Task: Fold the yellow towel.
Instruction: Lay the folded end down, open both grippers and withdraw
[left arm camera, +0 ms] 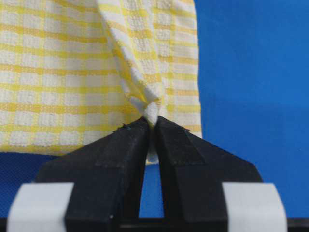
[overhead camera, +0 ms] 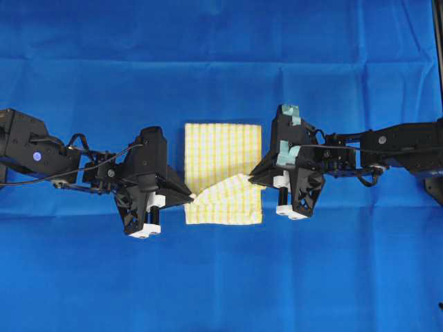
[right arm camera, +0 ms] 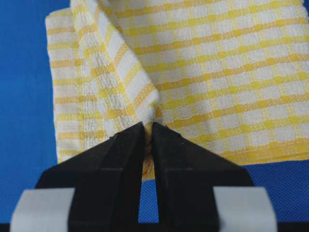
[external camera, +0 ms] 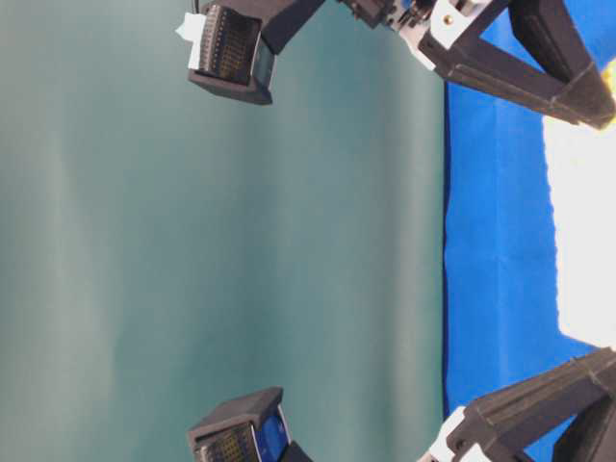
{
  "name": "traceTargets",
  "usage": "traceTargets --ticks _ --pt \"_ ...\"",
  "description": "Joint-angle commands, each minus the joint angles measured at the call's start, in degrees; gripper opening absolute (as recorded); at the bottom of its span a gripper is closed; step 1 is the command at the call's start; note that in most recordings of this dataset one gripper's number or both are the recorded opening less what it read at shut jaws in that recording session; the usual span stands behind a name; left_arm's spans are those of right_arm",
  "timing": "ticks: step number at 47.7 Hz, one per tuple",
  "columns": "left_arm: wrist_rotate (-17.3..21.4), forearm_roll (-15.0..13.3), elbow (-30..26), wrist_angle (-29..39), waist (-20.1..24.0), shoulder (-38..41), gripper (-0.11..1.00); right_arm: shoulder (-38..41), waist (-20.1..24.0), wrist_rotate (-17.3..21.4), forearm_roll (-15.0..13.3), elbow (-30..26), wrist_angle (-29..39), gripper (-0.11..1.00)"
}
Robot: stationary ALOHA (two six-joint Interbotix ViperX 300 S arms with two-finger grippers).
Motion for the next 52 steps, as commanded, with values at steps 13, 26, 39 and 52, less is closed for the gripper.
traceTargets --ticks 13,26,39,52 --pt "0.4 0.1 -1.0 -0.1 0.2 -1.1 0.14 -0.5 0.0 0.0 0.2 -1.2 -0.5 0.06" --pt "2.8 0.4 -0.6 3.4 3.3 -7.2 0.71 -2.4 0.0 -0.1 0.2 -2.8 0.7 0.74" --pt "6.0 0.4 0.8 9.6 3.3 -15.4 0.68 -10.2 0.0 -0.7 -0.2 -3.0 5.5 0.76" --pt "6.9 0.3 6.2 9.8 3.3 -24.8 0.67 -22.7 -0.7 -1.1 -4.7 0.8 12.5 0.75"
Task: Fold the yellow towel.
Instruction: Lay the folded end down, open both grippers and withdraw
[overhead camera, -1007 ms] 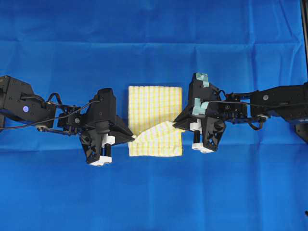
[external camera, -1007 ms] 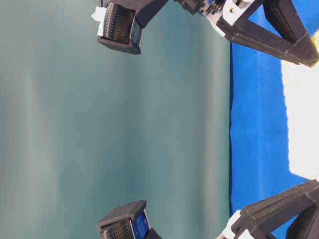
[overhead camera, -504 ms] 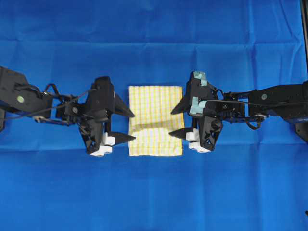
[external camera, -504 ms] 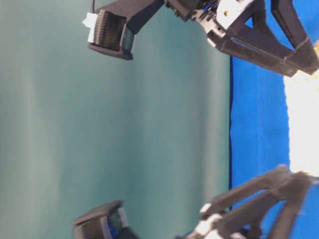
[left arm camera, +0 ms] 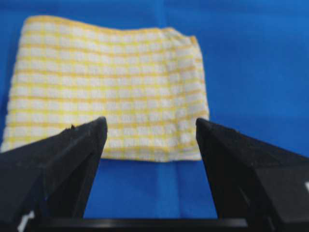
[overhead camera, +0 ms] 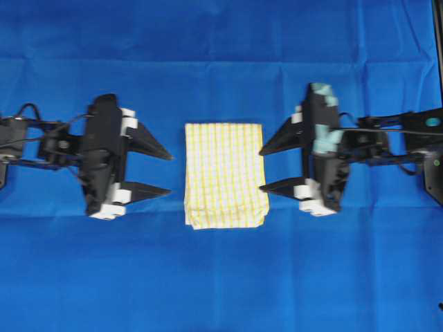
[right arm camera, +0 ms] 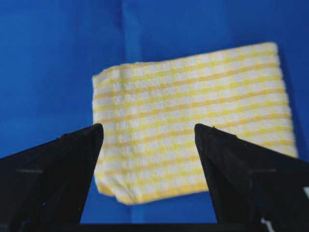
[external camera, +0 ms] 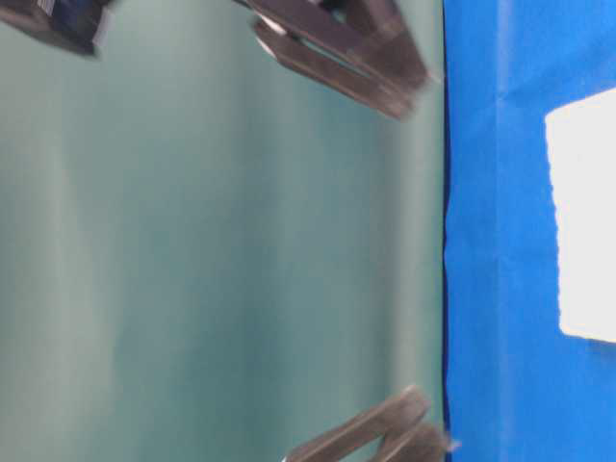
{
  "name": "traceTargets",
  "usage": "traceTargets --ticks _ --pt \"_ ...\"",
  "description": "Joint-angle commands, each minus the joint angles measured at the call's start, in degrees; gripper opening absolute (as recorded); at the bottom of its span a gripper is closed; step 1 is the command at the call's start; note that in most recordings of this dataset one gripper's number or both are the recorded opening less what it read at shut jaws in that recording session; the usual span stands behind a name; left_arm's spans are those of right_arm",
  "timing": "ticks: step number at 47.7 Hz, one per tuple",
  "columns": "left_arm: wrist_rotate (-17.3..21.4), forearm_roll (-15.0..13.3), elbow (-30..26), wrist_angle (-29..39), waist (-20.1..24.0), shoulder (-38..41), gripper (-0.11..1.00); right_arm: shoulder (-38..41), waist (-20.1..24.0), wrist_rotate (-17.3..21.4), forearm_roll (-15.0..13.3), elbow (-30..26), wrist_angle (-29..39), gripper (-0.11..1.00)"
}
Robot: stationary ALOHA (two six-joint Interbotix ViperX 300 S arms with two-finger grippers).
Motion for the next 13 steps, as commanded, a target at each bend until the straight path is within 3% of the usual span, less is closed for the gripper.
traceTargets --ticks 1,13 --pt "0.1 0.1 1.6 -0.5 0.1 -4.0 0.67 -5.1 -0.4 -0.1 -1.4 1.4 1.1 0.75" --pt "0.1 0.1 9.0 -1.4 0.1 -14.3 0.66 -18.9 -0.7 -0.1 -3.3 9.3 1.6 0.75"
